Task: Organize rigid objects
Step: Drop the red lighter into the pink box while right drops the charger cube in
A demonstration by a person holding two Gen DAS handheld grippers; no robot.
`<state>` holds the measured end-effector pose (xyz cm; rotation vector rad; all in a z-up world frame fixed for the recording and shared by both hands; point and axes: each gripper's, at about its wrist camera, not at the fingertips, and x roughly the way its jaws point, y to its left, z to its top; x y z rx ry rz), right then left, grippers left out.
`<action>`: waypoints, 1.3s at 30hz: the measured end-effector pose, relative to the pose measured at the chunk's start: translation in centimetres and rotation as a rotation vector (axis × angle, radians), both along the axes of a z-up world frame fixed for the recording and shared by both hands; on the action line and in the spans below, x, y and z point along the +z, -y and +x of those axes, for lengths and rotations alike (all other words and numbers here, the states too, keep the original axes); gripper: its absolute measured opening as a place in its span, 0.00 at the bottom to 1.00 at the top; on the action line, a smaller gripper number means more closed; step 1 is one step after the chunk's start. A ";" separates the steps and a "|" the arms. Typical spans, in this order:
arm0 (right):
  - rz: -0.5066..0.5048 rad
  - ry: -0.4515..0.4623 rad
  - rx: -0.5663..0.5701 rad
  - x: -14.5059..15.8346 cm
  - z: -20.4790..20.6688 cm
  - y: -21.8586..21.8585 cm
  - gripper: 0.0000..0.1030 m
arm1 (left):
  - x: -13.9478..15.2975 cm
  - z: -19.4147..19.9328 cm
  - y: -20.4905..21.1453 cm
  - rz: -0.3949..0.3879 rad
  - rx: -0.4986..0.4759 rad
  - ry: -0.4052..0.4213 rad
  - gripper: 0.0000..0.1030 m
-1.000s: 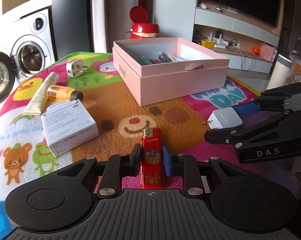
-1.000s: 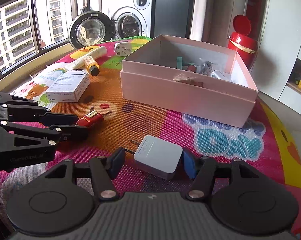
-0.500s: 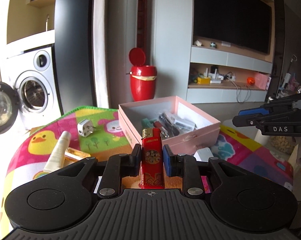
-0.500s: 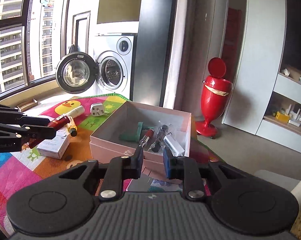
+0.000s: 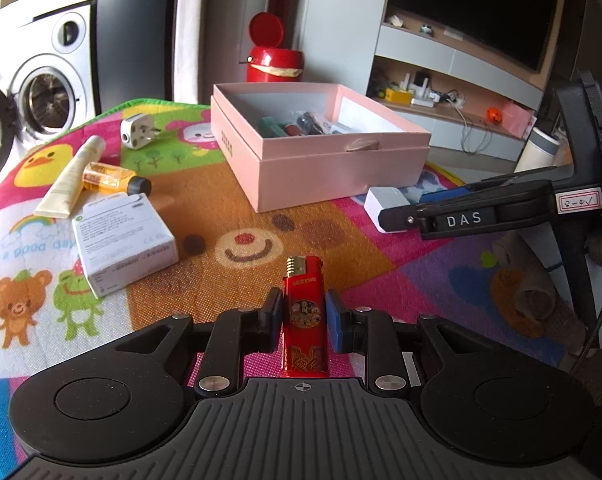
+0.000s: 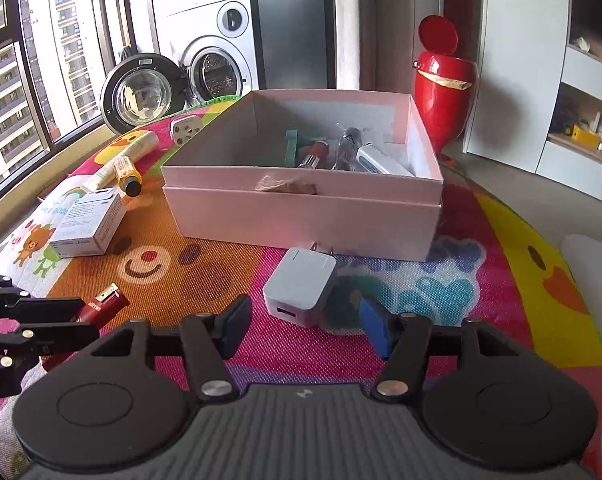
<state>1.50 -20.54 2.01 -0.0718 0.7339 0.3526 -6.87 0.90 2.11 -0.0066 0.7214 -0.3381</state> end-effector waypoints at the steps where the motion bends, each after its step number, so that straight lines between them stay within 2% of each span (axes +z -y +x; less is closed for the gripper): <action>1: -0.003 0.001 -0.005 -0.1 0.4 -0.3 0.58 | -0.1 -0.2 0.1 0.000 -0.001 -0.001 0.26; 3: -0.015 0.001 -0.003 -0.4 1.1 -0.8 0.53 | -0.1 -0.3 0.2 0.002 -0.002 -0.004 0.26; 4: -0.028 -0.008 0.005 -0.5 1.3 -1.1 0.41 | -0.1 -0.3 0.2 0.004 -0.004 -0.005 0.26; 7: -0.058 -0.015 0.043 -0.2 0.7 -1.2 0.31 | -0.1 -0.6 0.4 0.009 -0.017 -0.009 0.26; 13: -0.033 -0.027 0.134 2.1 -3.1 0.5 0.31 | 0.6 -1.6 1.1 0.007 -0.073 0.001 0.26; 16: -0.011 0.049 0.130 5.1 -4.8 1.7 0.31 | 2.6 -1.4 1.1 -0.030 -0.082 0.054 0.26; 19: 0.028 0.151 0.112 8.7 -5.1 2.6 0.31 | 5.9 -0.2 1.3 -0.045 -0.088 0.150 0.26; 23: 0.055 0.299 0.075 13.4 -3.3 2.9 0.31 | 11.0 2.6 1.8 -0.030 -0.078 0.307 0.26; 25: 0.073 0.330 0.067 15.0 -1.6 2.7 0.31 | 12.7 4.8 2.0 -0.030 -0.057 0.338 0.26; 30: 0.096 0.322 0.032 16.3 3.6 1.9 0.31 | 13.5 11.0 2.2 -0.117 0.005 0.308 0.26; 34: 0.101 0.186 0.009 13.9 7.7 1.5 0.33 | 10.1 16.2 2.3 -0.158 0.006 0.112 0.26; 39: 0.064 0.139 0.002 10.7 7.8 1.9 0.35 | 6.6 15.3 -1.0 -0.197 0.086 0.052 0.26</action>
